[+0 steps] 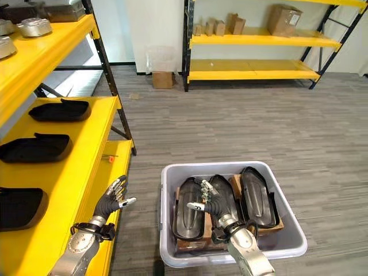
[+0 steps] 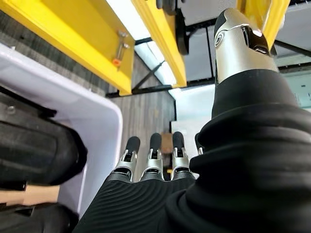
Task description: Move parts from the plastic box to the shelf.
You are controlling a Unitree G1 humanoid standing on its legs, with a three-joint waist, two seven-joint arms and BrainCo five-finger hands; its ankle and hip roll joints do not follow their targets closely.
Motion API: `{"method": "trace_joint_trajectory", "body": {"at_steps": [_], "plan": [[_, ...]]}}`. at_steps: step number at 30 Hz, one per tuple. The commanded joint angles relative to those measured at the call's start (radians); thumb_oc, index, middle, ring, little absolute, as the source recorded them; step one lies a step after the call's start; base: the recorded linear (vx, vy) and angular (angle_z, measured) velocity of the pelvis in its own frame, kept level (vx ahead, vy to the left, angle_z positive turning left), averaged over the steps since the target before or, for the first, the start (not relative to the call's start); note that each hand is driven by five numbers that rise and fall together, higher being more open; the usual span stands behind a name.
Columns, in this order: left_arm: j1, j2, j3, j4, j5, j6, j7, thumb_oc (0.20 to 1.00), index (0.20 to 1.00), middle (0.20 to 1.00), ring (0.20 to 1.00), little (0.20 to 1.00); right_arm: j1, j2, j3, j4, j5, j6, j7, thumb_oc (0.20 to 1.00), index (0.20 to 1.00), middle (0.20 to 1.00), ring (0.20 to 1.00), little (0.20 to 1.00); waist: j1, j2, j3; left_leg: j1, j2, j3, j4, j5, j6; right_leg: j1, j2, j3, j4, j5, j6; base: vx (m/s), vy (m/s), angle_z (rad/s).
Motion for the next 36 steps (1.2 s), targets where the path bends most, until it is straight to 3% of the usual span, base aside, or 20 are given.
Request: {"method": "trace_joint_trajectory", "body": {"at_steps": [1,2,4,6,8,9,15,20,27,36], "plan": [[0.002,0.028,0.032,-0.071,-0.015,-0.056,0.009,1.000,1.000,1.000,1.000,1.000,-0.026,0.022,0.004,-0.068,0.006,-0.041,0.007,1.000,1.000,1.000,1.000,1.000,0.015,0.006,-0.022,0.048,0.070,-0.018,0.136,-0.189,-0.062,-0.012,-0.127,0.059,-0.152,0.291,0.037,0.06,-0.176,0.30],[-0.004,0.032,0.030,-0.069,-0.014,-0.056,0.009,1.000,1.000,1.000,1.000,1.000,-0.020,0.021,0.000,-0.073,0.005,-0.041,0.006,1.000,1.000,1.000,1.000,1.000,0.011,0.004,-0.024,0.042,0.071,-0.031,0.144,-0.194,-0.072,0.009,-0.167,0.083,-0.196,0.318,0.038,0.02,-0.135,0.36],[0.000,0.031,0.031,-0.066,-0.008,-0.059,0.013,1.000,1.000,1.000,1.000,1.000,-0.009,0.022,-0.006,-0.080,0.001,-0.042,-0.004,1.000,1.000,1.000,1.000,1.000,0.017,-0.019,-0.038,0.022,0.090,-0.019,0.183,-0.211,-0.105,0.056,-0.248,0.029,-0.303,0.373,0.063,0.06,-0.342,0.26],[0.006,0.031,0.038,-0.056,-0.015,-0.062,0.013,1.000,1.000,1.000,1.000,1.000,-0.008,0.016,-0.001,-0.077,0.003,-0.041,0.002,1.000,1.000,1.000,1.000,1.000,0.020,-0.039,-0.050,0.024,0.108,-0.018,0.181,-0.215,-0.130,0.086,-0.261,0.008,-0.360,0.376,0.090,0.08,-0.396,0.33],[0.044,0.015,0.057,-0.054,-0.039,-0.061,-0.002,1.000,1.000,1.000,1.000,1.000,-0.014,-0.013,-0.008,-0.079,-0.001,-0.041,0.007,1.000,1.000,1.000,1.000,1.000,0.034,-0.043,-0.071,0.049,0.178,0.013,0.144,-0.184,-0.168,0.102,-0.219,-0.051,-0.391,0.343,0.100,0.10,-0.390,0.03],[0.045,0.015,0.058,-0.055,-0.039,-0.060,-0.002,1.000,1.000,1.000,1.000,1.000,-0.013,-0.013,-0.008,-0.079,-0.001,-0.040,0.007,1.000,1.000,1.000,1.000,1.000,0.034,-0.042,-0.070,0.050,0.179,0.014,0.142,-0.183,-0.169,0.103,-0.217,-0.051,-0.392,0.344,0.099,0.08,-0.288,-0.15],[0.113,-0.008,0.094,-0.093,-0.091,-0.060,-0.042,1.000,1.000,1.000,1.000,1.000,0.030,-0.080,-0.097,-0.143,0.016,-0.071,0.006,1.000,1.000,1.000,1.000,1.000,0.017,-0.004,-0.041,0.073,0.322,0.004,0.050,-0.060,-0.246,0.108,-0.090,-0.102,-0.363,0.201,0.040,0.07,-0.291,-0.05],[0.136,-0.013,0.129,-0.121,-0.102,-0.066,-0.041,1.000,1.000,1.000,1.000,1.000,0.036,-0.101,-0.127,-0.168,0.018,-0.081,0.004,1.000,1.000,1.000,1.000,1.000,0.015,0.010,-0.028,0.067,0.334,0.001,0.040,-0.037,-0.252,0.089,-0.076,-0.106,-0.339,0.187,0.031,0.03,-0.087,0.10],[0.143,-0.017,0.258,-0.154,-0.112,-0.110,-0.006,1.000,1.000,1.000,1.000,1.000,0.024,-0.147,-0.253,-0.250,0.005,-0.128,-0.020,1.000,1.000,1.000,1.000,1.000,0.006,0.046,0.036,0.012,0.337,0.014,0.027,-0.013,-0.254,-0.026,-0.085,-0.082,-0.280,0.186,0.027,-0.04,0.005,0.01],[0.029,0.022,0.291,-0.253,-0.108,-0.158,0.041,1.000,1.000,1.000,1.000,1.000,-0.108,-0.158,-0.340,-0.110,-0.084,-0.141,-0.163,1.000,1.000,1.000,1.000,1.000,-0.006,0.056,0.122,-0.070,0.310,0.057,0.036,-0.037,-0.241,-0.158,-0.112,-0.013,-0.283,0.237,0.046,-0.08,0.057,-0.17]]}}
